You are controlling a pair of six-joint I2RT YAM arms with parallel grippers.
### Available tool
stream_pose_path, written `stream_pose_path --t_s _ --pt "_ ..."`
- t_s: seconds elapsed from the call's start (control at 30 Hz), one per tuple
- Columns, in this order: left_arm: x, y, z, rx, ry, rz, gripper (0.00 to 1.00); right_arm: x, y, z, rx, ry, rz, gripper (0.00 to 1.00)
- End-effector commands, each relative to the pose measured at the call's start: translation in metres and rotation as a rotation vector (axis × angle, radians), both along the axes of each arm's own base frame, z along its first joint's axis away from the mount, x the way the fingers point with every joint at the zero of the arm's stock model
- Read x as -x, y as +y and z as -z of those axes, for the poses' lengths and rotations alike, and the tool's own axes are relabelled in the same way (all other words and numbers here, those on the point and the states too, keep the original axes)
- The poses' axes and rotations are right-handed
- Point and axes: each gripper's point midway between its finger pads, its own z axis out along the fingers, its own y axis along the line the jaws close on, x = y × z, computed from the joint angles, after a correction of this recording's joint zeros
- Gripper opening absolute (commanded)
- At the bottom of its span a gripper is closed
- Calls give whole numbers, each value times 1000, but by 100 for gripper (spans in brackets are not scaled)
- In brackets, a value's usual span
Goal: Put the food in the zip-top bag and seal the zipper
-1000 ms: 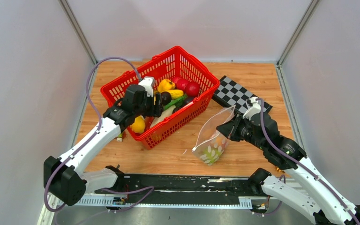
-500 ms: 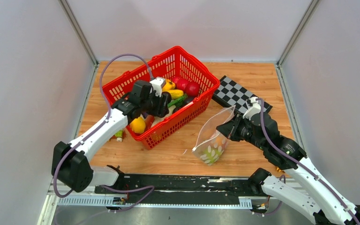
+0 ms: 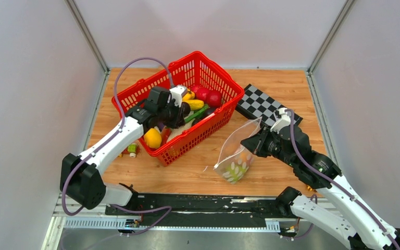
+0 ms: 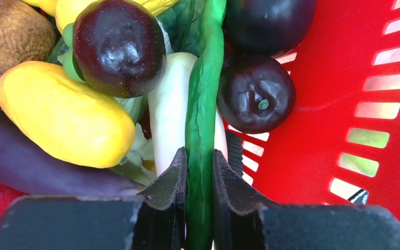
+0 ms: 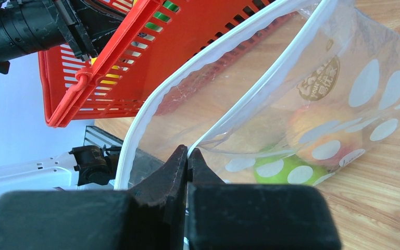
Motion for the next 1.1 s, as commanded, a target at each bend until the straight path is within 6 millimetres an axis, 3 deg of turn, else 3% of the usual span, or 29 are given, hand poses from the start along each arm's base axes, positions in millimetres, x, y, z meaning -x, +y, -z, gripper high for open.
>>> stream_pose_path --t_s 0.0,0.07,0.27,0.5,0.87,0.97,1.07 --pt "1 -7 -27 43 -50 52 9 -1 1 -24 -38 -56 -5 0" --pt "3 -6 -30 41 -60 57 1 -2 1 -23 -37 -55 -5 0" --pt "3 2 -45 21 -92 38 0 -2 2 -23 -37 -54 -10 0" --pt "4 11 -100 74 -217 -26 0 -2 1 -22 -32 -55 -4 0" --pt "20 34 -147 85 -299 -95 0 -4 1 -25 -25 -61 -5 0" --pt "18 38 -143 59 -298 -105 0 -4 2 -23 -23 -60 -6 0" --pt "14 42 -121 -6 -242 -116 0 -5 3 -24 -22 -60 -12 0"
